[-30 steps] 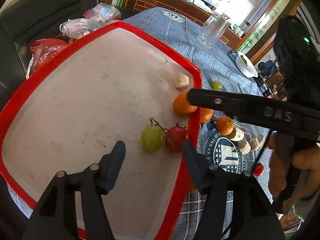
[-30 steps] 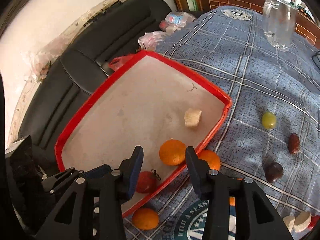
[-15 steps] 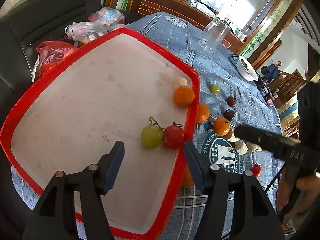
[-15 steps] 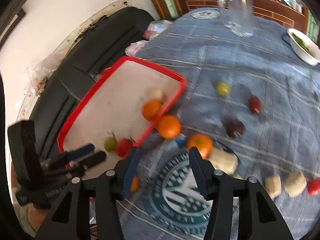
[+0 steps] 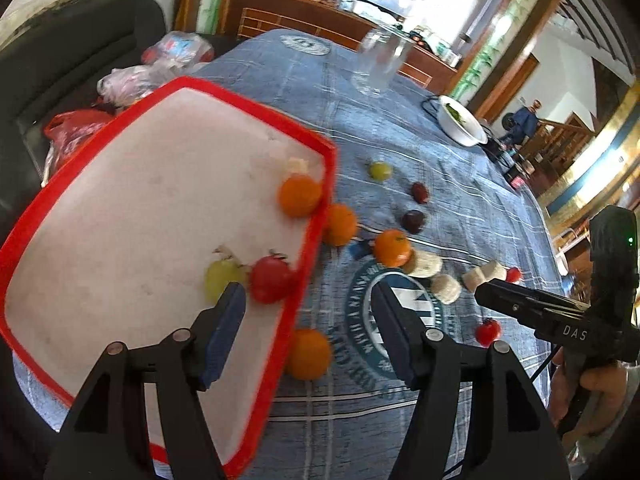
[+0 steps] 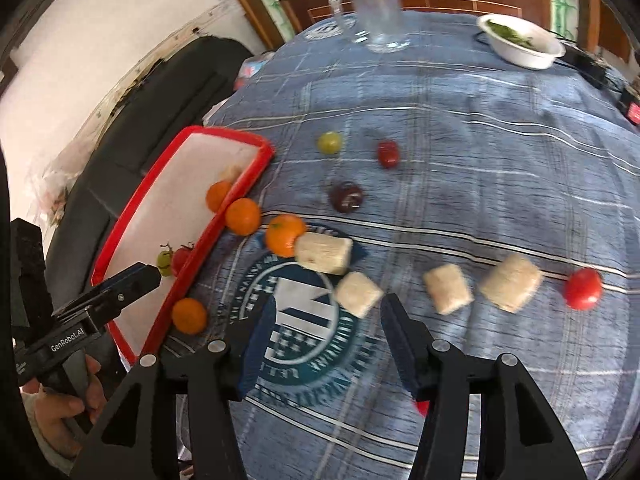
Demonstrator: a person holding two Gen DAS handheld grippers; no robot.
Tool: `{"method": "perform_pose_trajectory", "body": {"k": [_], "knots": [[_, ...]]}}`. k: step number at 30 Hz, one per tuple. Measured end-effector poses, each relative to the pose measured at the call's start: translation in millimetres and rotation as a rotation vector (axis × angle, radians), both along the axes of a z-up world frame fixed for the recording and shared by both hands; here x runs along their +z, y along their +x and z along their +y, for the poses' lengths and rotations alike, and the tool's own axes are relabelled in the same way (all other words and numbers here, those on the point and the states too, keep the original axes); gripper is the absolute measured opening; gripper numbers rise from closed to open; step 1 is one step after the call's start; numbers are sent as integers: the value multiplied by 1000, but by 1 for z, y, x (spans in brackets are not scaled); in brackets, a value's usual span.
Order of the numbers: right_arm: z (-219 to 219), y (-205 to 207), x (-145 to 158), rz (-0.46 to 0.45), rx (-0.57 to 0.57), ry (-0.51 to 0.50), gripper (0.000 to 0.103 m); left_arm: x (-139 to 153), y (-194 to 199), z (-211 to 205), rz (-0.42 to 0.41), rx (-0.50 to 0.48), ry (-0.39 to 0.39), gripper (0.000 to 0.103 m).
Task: Organize fruits
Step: 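Withdraw both open tools from the tray back to the fruit row, then grasp a red tomato with the right tool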
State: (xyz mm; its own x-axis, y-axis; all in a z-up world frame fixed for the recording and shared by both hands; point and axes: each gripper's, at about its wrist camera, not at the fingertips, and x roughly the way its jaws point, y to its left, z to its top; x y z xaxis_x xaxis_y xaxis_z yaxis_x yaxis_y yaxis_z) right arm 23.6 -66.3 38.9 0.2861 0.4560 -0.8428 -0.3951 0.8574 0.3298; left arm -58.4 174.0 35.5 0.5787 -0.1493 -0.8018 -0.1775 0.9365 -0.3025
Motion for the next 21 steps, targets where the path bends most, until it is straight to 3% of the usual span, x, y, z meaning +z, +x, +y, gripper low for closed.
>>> {"method": "perform_pose_trajectory", "body": {"k": [15,21], "knots": [[-75,-10,-1,18,-148,-35,56,-13,25,-87,49,-225,-4,64],[-101,-14,-1,21,-207,-43,56,-18,33,-107,63,-270,-3,64]]}}
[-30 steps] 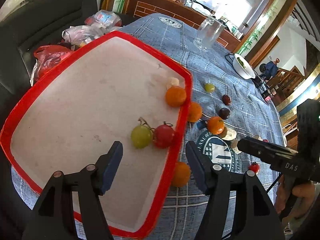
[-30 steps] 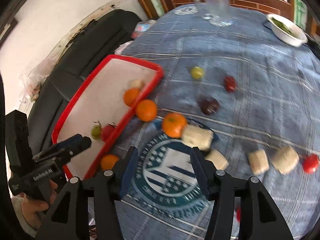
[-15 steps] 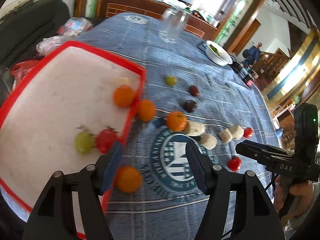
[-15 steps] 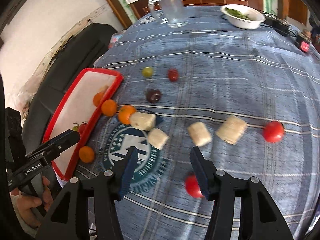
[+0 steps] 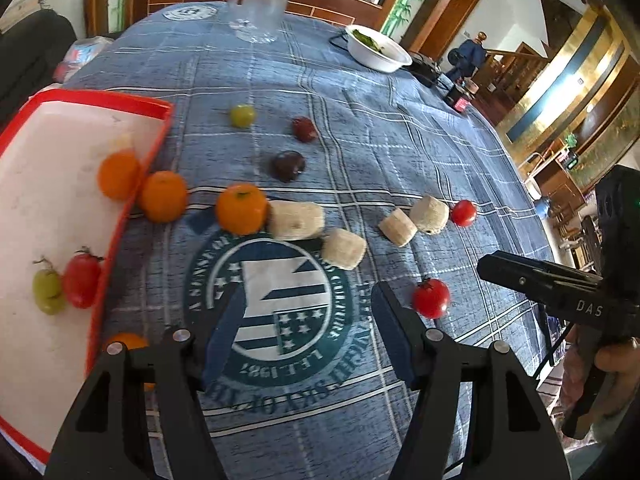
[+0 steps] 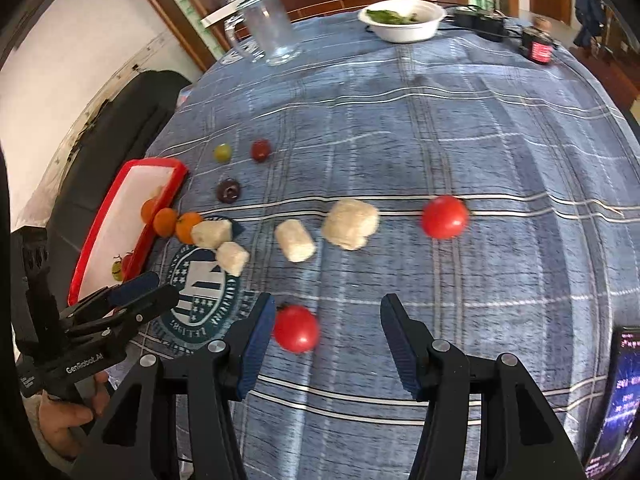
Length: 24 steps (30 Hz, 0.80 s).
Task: Organize fruits
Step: 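Grasp a red tomato with the right tool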
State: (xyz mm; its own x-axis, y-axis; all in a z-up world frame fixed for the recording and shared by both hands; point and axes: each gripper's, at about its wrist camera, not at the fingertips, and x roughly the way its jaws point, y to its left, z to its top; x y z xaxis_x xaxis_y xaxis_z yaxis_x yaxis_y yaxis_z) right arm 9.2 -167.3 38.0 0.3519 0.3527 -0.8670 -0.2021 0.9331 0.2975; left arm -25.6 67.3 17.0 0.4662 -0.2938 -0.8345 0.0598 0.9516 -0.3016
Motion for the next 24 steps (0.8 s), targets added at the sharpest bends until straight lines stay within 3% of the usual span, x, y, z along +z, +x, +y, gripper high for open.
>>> {"method": "perform_pose_trajectory", "body": {"k": [9,13,19,24], "knots": [[-40,3,-6,14,-104,-9,56,-10,18,-24,23,-50,-15,64],[-53,17,-14,62,-144,-4,57,-19,25,-30,54,-61,-41,64],[-51,31,-17,51,-138,-37,56,-21,33,-36,52,-62,-33,63],[-46,47,-25,58,-123,-97,55,-26,39,-38,59,-60,-29,56]]}}
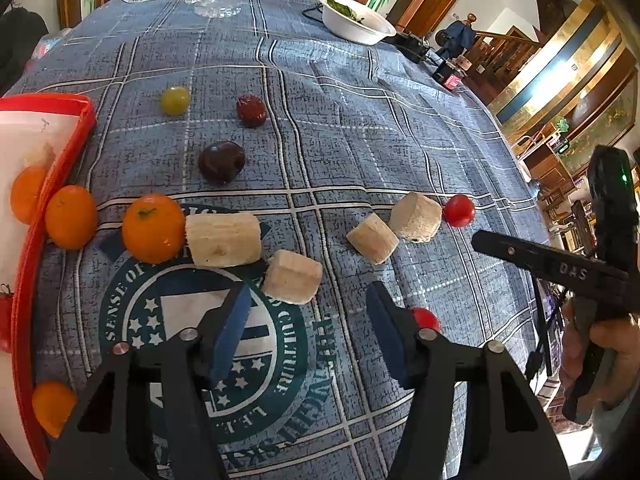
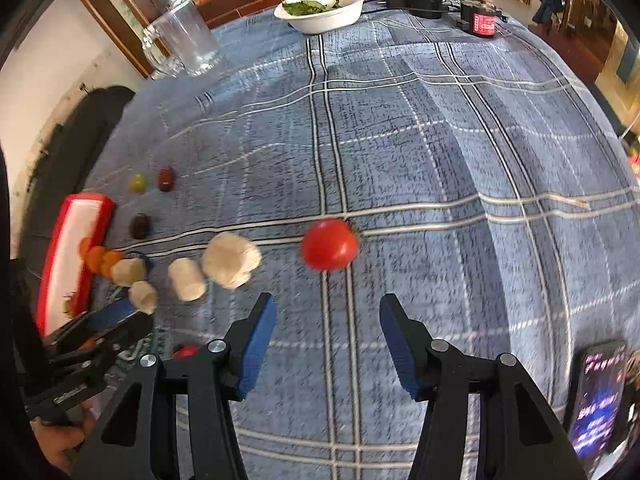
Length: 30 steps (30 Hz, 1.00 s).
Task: Organize fruits
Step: 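Grasp a red tomato with the right tool, then grasp a white cube with the left tool while the right tool lifts the tomato toward the tray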
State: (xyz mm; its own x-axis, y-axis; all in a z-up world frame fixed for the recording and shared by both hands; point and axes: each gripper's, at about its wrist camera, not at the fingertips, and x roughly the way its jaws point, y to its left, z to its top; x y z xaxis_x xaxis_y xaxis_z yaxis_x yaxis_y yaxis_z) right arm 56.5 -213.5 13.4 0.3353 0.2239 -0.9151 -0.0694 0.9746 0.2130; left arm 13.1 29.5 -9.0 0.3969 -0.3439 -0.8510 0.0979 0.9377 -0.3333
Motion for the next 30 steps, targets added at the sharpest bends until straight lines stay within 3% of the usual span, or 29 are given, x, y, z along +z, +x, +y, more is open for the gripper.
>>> {"method": "perform_pose_trajectory", "body": {"k": [8,11,15,17,30], "knots": [[11,27,-11,2,41,-68,52,-4,5,-2,-1,11,8,45],[19,33,-14,-5,65,-115,40,-4,9,-5,-2,11,10,45],[23,32,-14,-17,75,-137,37,-4,10,-6,-5,6,29,34],[21,30,-13,-17,73,-119,37,-5,10,-3,-4,14,29,28],[18,0,22,-61,87,-7,37,-1,-8,8,1,20,-45,28]]}}
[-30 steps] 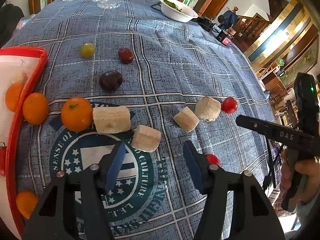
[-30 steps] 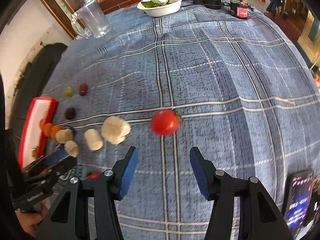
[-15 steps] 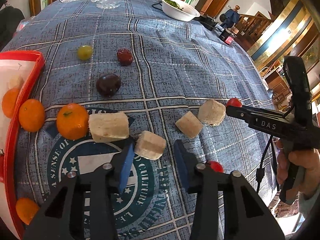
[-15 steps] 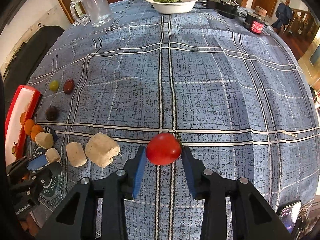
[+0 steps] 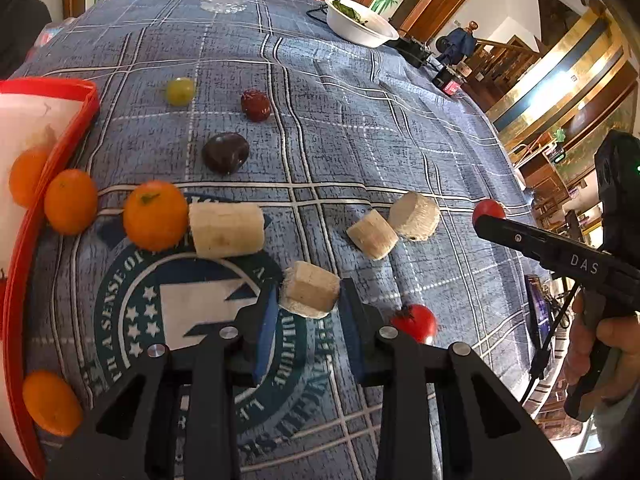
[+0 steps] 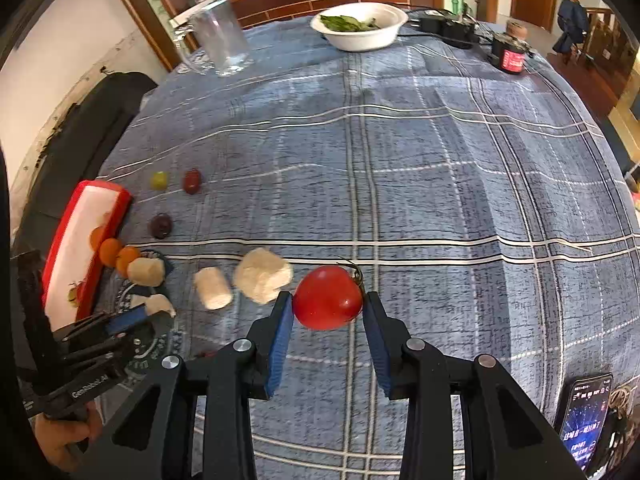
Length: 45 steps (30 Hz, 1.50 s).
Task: Organize fruits
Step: 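Grasp a white cube with the left tool while the right tool lifts the tomato toward the tray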
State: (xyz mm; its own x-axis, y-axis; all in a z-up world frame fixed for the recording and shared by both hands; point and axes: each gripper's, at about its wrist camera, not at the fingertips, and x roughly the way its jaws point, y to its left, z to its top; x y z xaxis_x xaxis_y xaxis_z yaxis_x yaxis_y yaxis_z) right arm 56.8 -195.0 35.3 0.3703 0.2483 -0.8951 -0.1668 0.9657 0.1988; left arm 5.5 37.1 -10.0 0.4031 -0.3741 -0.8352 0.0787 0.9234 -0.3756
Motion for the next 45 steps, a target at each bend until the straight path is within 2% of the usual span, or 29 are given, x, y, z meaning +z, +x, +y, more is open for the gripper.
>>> {"method": "perform_pose_trajectory", "body": {"k": [8,17,30,45], "knots": [[25,-6,9,-9,53,48,37,10,-5,6,-17,12,-12,28],[51,-9,10,-15,113,53,37,26,-9,16,-54,33,-13,28],[90,-7,8,-16,174,87,37,42,-20,48,-92,75,13,28],[144,-9,14,-35,262,108,36,58,-36,101,-135,179,13,28]]}}
